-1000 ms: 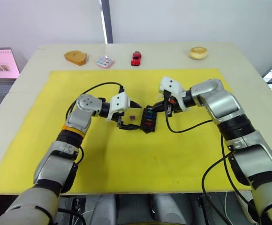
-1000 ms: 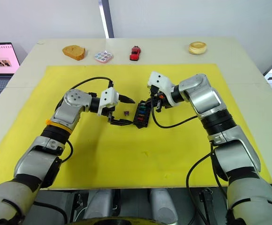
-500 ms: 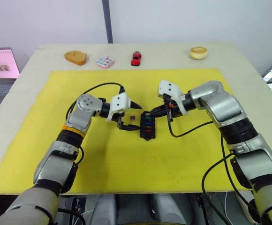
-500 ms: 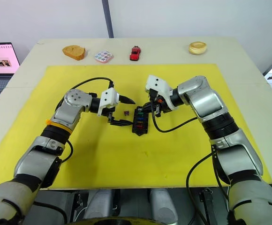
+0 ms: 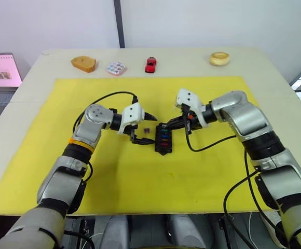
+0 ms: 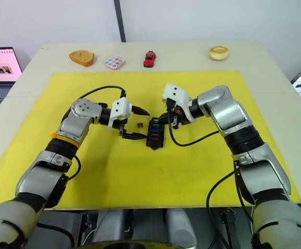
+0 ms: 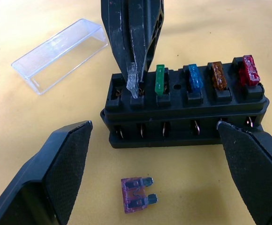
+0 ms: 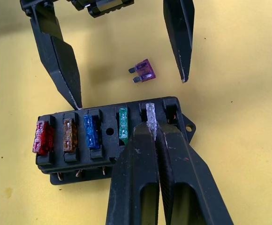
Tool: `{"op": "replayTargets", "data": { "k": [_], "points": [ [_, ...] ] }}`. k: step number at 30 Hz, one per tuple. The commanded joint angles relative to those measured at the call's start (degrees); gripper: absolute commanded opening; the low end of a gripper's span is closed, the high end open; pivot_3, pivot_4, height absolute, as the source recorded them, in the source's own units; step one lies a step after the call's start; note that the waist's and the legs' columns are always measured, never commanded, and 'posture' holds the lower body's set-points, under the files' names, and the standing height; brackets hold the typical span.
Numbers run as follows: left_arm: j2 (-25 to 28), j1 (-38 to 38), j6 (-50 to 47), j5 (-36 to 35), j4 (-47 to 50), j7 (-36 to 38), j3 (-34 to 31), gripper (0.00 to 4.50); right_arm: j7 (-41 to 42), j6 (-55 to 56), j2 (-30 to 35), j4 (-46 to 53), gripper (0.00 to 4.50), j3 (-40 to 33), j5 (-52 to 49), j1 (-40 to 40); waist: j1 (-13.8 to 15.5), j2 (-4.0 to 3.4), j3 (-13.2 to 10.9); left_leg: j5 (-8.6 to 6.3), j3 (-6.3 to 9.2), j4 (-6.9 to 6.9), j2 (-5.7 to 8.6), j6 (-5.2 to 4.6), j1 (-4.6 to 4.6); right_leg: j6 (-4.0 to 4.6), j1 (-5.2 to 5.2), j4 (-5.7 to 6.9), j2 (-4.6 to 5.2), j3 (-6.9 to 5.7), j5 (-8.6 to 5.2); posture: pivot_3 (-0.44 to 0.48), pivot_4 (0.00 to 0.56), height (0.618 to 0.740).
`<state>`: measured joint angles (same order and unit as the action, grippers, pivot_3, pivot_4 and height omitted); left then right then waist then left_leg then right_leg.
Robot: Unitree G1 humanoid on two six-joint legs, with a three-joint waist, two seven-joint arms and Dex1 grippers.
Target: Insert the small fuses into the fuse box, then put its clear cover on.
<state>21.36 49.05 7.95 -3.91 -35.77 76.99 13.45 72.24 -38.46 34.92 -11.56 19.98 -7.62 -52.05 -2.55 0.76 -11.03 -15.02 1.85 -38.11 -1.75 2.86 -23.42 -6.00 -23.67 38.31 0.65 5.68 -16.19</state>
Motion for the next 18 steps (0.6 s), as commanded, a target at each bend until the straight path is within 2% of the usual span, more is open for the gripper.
{"op": "replayTargets", "data": {
  "k": [1,18],
  "points": [
    [0.4,-0.31,0.2,-0.15,1.95,-0.2,-0.05,4.5,-0.32,0.9,0.13,-0.42,0.03,-0.93,-0.14,0.57,-0.01,0.0,0.0,0.0,0.0,0.0,0.0,0.0,0.0,0.0,0.0,0.0,0.0,0.0,0.0,0.0,0.15,0.74],
    [0.45,-0.35,0.15,-0.21,1.99,-0.51,-0.16,4.5,-0.1,3.3,-0.42,-3.49,0.03,0.07,0.32,0.93,0.0,0.0,0.0,0.0,0.0,0.0,0.0,0.0,0.01,0.0,0.01,0.0,0.0,0.0,0.0,0.0,0.15,0.74]
  ]
}}
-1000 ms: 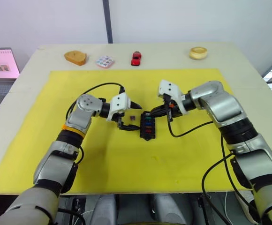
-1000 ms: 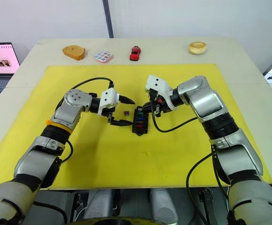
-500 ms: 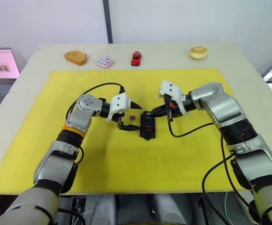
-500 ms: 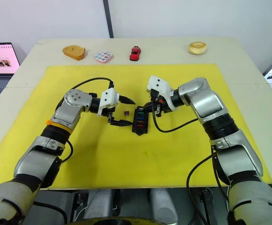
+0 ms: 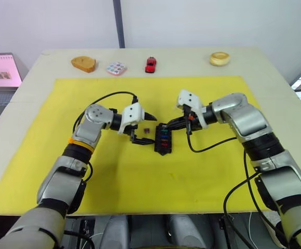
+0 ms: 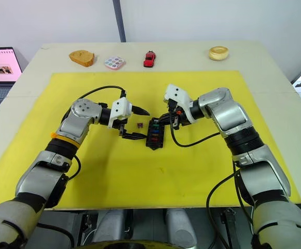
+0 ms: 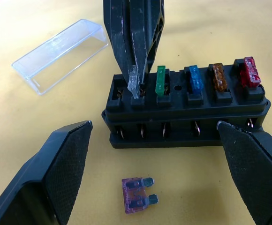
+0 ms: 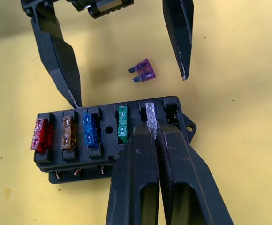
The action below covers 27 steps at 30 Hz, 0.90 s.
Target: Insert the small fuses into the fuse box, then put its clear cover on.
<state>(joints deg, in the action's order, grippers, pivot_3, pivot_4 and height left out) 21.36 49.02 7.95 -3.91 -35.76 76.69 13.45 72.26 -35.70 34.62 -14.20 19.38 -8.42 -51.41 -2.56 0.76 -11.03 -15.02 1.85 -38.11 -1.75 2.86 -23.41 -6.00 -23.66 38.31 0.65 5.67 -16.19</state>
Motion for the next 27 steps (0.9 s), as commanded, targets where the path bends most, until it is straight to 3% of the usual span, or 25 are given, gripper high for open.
{"op": "replayTargets", "data": {
  "k": [1,3,5,27],
  "points": [
    [0.47,-0.33,0.13,-0.21,1.99,-0.21,-0.15,4.5,-0.02,0.58,-0.09,-0.77,0.03,0.58,1.07,0.23,0.01,0.0,0.0,0.0,0.0,0.0,0.0,0.0,0.0,0.0,0.0,0.0,0.0,0.0,0.0,0.0,0.15,0.74],
    [0.5,-0.33,0.12,-0.21,2.0,-0.23,-0.15,4.5,0.11,0.64,-0.07,-0.55,0.03,0.32,0.95,0.07,0.0,0.0,0.0,0.0,0.0,0.0,0.0,0.0,0.0,0.0,0.0,0.0,0.0,0.0,0.0,0.0,0.15,0.74],
    [0.51,-0.33,0.14,-0.2,2.02,-0.25,-0.14,4.5,0.02,0.6,0.0,-0.11,0.65,-0.08,0.81,-0.19,0.01,0.0,0.0,0.0,0.0,0.0,0.0,0.0,0.0,0.0,0.0,0.0,0.0,0.0,0.0,0.0,0.15,0.74],
    [0.38,0.11,0.59,-0.13,1.42,-0.25,-0.11,4.5,0.49,-0.68,1.84,3.2,0.65,-2.2,-0.42,-3.19,0.02,0.0,0.0,0.0,0.0,0.0,0.0,0.0,0.0,0.0,-0.01,0.0,0.0,0.0,0.0,0.0,0.15,0.74]
  ]
}}
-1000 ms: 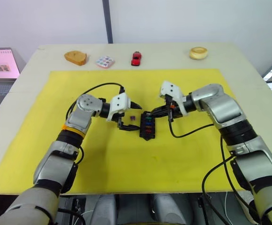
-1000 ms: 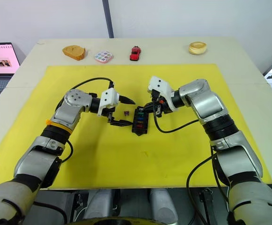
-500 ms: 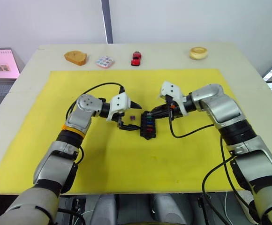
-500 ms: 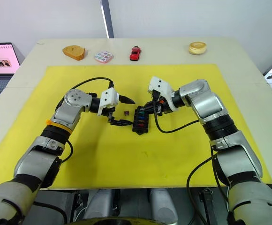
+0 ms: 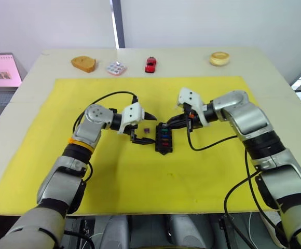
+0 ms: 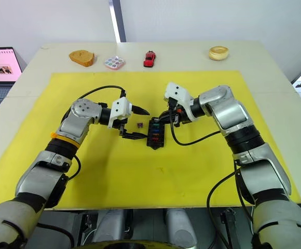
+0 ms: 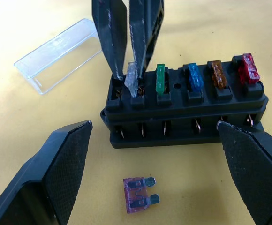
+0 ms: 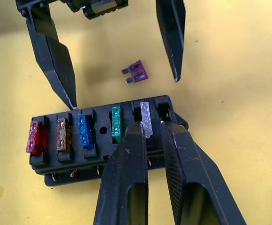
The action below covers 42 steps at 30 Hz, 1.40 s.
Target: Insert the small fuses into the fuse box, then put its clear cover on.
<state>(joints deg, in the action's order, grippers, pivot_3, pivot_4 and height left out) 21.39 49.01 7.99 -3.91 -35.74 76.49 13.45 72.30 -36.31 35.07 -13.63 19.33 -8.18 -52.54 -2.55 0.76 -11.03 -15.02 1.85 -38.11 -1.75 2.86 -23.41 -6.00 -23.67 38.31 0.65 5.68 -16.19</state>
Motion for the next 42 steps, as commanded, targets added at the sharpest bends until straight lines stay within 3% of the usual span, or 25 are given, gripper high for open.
{"op": "replayTargets", "data": {
  "k": [1,42],
  "points": [
    [0.33,0.17,0.55,-0.14,1.39,-0.06,-0.11,4.5,0.57,-0.11,1.5,2.84,0.65,-2.16,-0.7,-2.1,0.0,0.0,0.0,0.0,0.0,0.0,0.0,0.0,0.0,0.0,0.0,0.0,0.0,0.0,0.0,0.0,0.15,0.74],
    [0.35,-0.36,0.27,-0.34,2.04,-0.6,-0.23,4.5,0.09,-10.44,-1.15,-1.46,0.65,0.08,-1.51,-5.13,-0.02,0.0,0.0,0.0,0.0,0.0,0.0,0.0,-0.01,0.0,-0.02,0.0,0.0,0.0,0.0,0.0,0.15,0.74]
  ]
}}
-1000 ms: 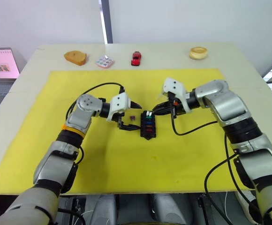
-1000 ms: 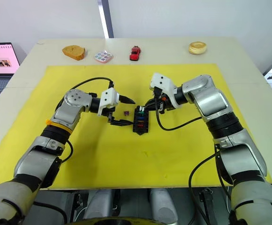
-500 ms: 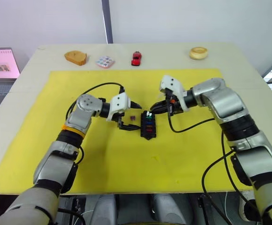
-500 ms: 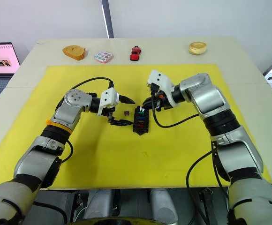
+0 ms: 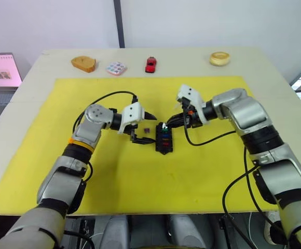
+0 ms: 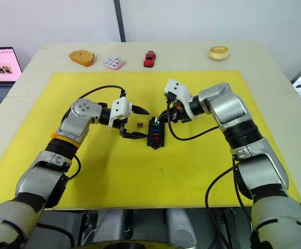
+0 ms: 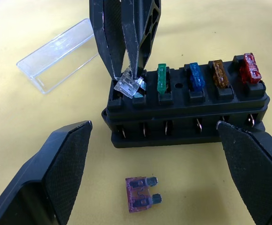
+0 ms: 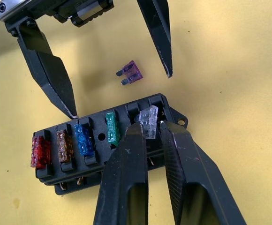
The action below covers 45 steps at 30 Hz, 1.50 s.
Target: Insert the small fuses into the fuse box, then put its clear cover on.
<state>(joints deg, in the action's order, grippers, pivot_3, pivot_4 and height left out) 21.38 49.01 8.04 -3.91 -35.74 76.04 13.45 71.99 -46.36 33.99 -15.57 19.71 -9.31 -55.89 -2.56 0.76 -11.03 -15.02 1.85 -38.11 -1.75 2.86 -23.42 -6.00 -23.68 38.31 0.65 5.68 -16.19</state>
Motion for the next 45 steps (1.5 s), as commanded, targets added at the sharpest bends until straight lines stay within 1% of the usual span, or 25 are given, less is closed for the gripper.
{"op": "replayTargets", "data": {
  "k": [1,6,8,9,17,22,29,34,37,39,42,45],
  "points": [
    [0.34,-0.36,0.23,-0.35,2.05,-0.18,-0.25,4.5,0.48,-0.63,-0.16,0.5,0.65,-0.15,-0.42,-1.76,0.0,0.0,0.0,0.0,0.0,0.0,0.0,0.0,0.0,0.0,0.0,0.0,0.0,0.0,0.0,0.0,0.15,0.74],
    [0.36,-0.43,0.26,-0.37,2.08,-0.35,-0.31,4.5,0.84,-1.09,-0.31,0.51,0.65,0.05,-0.58,-1.84,0.0,0.0,0.0,0.0,0.0,0.0,0.0,0.0,0.0,0.0,0.0,0.0,0.0,0.0,0.0,0.0,0.15,0.74],
    [0.41,-0.44,0.3,-0.37,2.04,-0.38,-0.35,4.5,0.92,-1.1,-0.4,0.45,0.05,0.14,-0.55,-1.87,0.0,0.0,0.0,0.0,0.0,0.0,0.0,0.0,0.0,0.0,0.0,0.0,0.0,0.0,0.0,0.0,0.15,0.74],
    [0.42,-0.45,0.29,-0.37,2.07,-0.4,-0.35,4.5,0.94,-1.16,-0.41,0.45,0.02,0.17,-0.54,-1.88,-0.06,0.0,0.0,0.0,0.0,0.0,0.0,0.0,0.0,0.0,0.0,0.0,0.0,0.0,0.0,0.0,0.15,0.74],
    [0.47,-0.53,0.23,-0.41,2.27,-0.59,-0.45,4.5,0.99,-1.11,-0.41,1.56,0.02,0.11,-0.8,-2.14,-0.03,0.0,0.0,0.0,0.0,0.0,0.0,0.0,0.01,0.0,0.0,0.01,0.0,0.0,0.0,0.0,0.15,0.74],
    [0.57,-0.51,0.29,-0.42,2.16,-0.51,-0.47,4.5,1.26,-1.89,0.56,5.28,0.02,-0.11,-1.0,-3.47,-0.03,0.0,0.0,0.0,0.0,0.0,0.0,0.0,0.0,0.0,-0.01,0.01,0.0,0.0,0.0,0.0,0.15,0.74],
    [0.46,-0.31,0.34,-0.41,2.07,-0.42,-0.38,4.5,1.03,-0.3,1.11,9.48,0.02,0.49,-0.27,-5.94,0.0,-0.01,-0.01,0.0,0.0,0.01,0.0,0.0,-0.01,0.0,-0.03,0.01,0.0,0.0,0.0,0.0,0.15,0.74],
    [0.69,-0.48,-0.29,-0.83,2.73,-0.21,-0.64,4.5,1.36,2.18,2.72,13.07,0.02,2.05,1.13,-5.37,0.01,-0.01,-0.01,0.0,-0.01,0.0,0.0,0.0,-0.02,0.0,-0.03,0.01,0.0,0.0,0.0,0.0,0.15,0.74],
    [0.89,-0.91,-1.31,-1.4,3.59,0.12,-0.91,4.5,4.64,2.08,5.88,15.53,0.02,6.05,3.04,-5.86,0.02,-0.01,-0.01,0.0,0.0,0.0,0.0,0.0,-0.03,0.0,-0.05,0.01,0.0,0.0,0.0,0.0,0.15,0.74],
    [0.95,-1.14,-1.64,-1.51,3.95,0.14,-0.93,4.5,5.3,1.98,6.76,16.25,0.02,6.96,3.43,-6.19,0.01,-0.01,-0.01,0.0,-0.01,0.0,0.0,0.0,-0.03,0.0,-0.04,0.0,0.01,0.0,0.0,0.0,0.15,0.74],
    [0.76,-1.37,-1.81,-1.52,4.21,-0.11,-0.87,4.5,5.21,0.58,6.48,15.53,0.02,8.07,4.1,-7.08,-0.12,-0.01,-0.01,0.0,-0.01,0.0,-0.01,0.0,-0.03,0.0,-0.06,0.01,-0.01,0.0,0.0,0.0,0.15,0.74],
    [0.5,-1.44,-1.81,-1.44,4.3,-0.28,-0.76,4.5,4.03,1.82,5.63,14.51,0.02,8.99,5.62,-7.14,-0.06,-0.01,-0.01,0.0,-0.01,0.01,-0.01,0.0,-0.03,0.0,-0.08,0.02,-0.01,0.0,0.0,0.0,0.15,0.74]
  ]
}}
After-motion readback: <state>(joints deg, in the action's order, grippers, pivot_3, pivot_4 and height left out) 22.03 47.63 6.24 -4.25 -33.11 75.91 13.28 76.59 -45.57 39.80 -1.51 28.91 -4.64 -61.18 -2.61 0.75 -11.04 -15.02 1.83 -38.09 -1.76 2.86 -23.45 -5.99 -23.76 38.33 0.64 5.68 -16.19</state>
